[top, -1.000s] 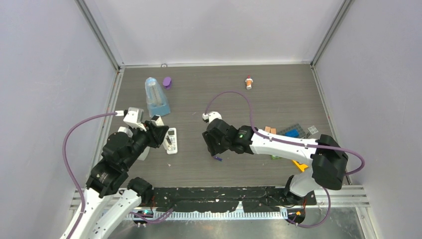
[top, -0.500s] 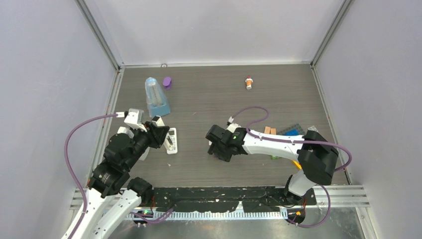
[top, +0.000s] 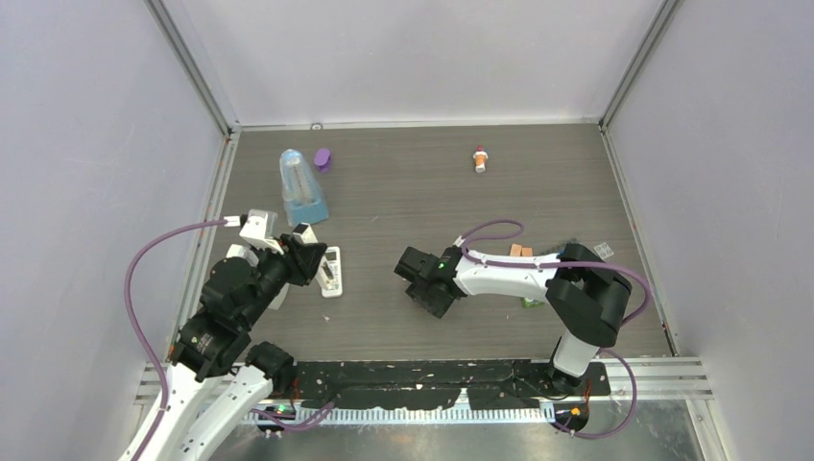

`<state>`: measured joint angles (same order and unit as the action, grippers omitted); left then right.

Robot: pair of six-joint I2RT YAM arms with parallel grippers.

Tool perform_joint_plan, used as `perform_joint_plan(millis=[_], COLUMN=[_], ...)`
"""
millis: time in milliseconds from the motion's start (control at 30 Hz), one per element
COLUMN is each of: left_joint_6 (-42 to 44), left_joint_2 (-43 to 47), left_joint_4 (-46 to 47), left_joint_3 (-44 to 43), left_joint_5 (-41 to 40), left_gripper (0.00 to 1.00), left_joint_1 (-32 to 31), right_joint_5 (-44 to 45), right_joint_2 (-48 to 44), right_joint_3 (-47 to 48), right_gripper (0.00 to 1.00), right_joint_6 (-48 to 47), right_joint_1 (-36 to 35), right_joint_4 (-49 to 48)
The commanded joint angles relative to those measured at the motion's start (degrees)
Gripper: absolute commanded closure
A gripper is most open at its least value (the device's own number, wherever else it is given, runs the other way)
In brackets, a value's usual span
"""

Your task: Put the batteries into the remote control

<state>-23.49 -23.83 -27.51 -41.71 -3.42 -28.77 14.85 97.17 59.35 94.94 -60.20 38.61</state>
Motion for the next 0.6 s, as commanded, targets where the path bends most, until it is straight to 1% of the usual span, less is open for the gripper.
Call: perform_joint_plan(millis=[0,267,567], left_joint_6=[1.1,0.8,0.5], left_joint_2=[0.6,0.8,0.8], left_joint_4=[3.5,3.7,3.8], left_joint_3=[0.4,0.5,0.8], left_joint_5=[-0.3,-0.2,0.1], left_gripper=[1.00,1.00,1.00], left_joint_1=[0.3,0.3,0.3], right_joint_5=[4.1,6.4,6.8], right_joint_2=[1.1,1.1,2.7], right_joint_3=[1.3,0.9,1.9], right_gripper=[0.46,0.44,0.42], right_joint_6=[2.8,3.6,4.2], right_joint_1=[0.3,1.0,1.4], right_joint_4=[-0.1,0.4,2.8])
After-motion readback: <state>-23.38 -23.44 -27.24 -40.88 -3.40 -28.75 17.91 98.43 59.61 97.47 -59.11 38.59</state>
